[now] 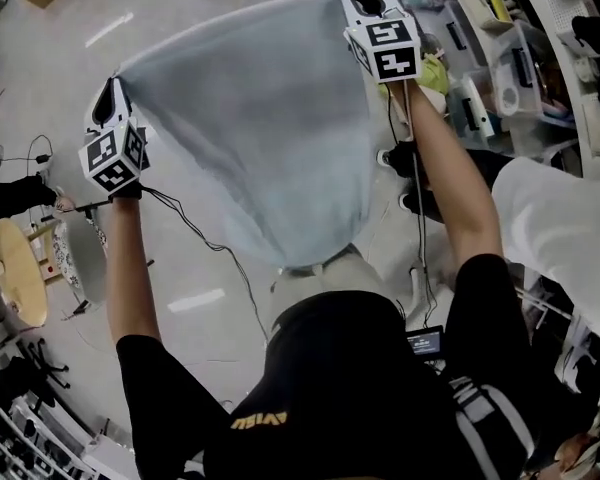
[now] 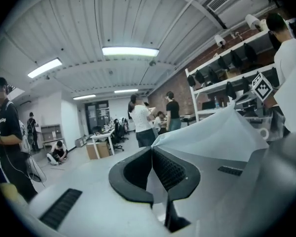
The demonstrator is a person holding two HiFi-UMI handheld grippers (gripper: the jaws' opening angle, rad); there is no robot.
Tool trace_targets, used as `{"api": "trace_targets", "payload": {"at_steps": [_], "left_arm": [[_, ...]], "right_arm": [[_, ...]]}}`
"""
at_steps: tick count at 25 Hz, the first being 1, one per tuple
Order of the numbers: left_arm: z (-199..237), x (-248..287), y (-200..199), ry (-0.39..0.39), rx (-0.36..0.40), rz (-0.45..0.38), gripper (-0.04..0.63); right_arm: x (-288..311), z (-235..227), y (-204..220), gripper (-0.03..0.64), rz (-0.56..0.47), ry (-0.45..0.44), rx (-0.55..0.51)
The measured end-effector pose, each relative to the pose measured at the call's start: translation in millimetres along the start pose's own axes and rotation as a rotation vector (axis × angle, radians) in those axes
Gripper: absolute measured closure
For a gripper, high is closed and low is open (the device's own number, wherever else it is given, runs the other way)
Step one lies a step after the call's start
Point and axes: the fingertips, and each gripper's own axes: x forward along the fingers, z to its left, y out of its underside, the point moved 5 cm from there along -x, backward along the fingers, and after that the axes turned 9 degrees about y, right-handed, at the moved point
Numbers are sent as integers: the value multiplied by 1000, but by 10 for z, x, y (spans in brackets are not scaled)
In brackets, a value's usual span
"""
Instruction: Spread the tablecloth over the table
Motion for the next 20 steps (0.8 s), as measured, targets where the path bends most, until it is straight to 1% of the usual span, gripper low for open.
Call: {"api": "trace_targets", "payload": {"at_steps": [2, 5, 10, 11, 12, 13, 14, 15, 16, 18, 20], "left_arm": [[29, 165, 185, -15, -8, 39, 574], [-60, 432, 466, -32, -36, 88, 574], [-66, 565, 971, -63, -49, 189, 572], [-92, 602, 1079, -68, -59, 217, 545], [-135, 628, 1193, -68, -66, 249, 466], [-190, 623, 1309, -63, -66, 282, 393], [-246, 575, 1422, -55, -59, 312, 374], [-296, 488, 1527, -47, -47, 335, 374], [-340, 380, 1623, -36, -36, 352, 374], [-432, 178, 1778, -11, -22, 373, 370], [-563, 51, 1902, 8, -23, 384, 370]], "right_arm": [[213, 71, 155, 609, 20, -17, 3], [468, 96, 488, 609, 64, -40, 12], [659, 357, 872, 609, 123, -72, -3], [702, 398, 970, 597, 147, -84, 4], [743, 448, 1093, 495, 185, -108, 23], [766, 519, 1229, 370, 234, -144, 50], [754, 608, 1355, 286, 285, -180, 77], [706, 700, 1450, 268, 321, -204, 98], [630, 781, 1506, 270, 338, -213, 112], [472, 876, 1561, 282, 341, -208, 135], [362, 871, 1624, 284, 340, -199, 153]]}}
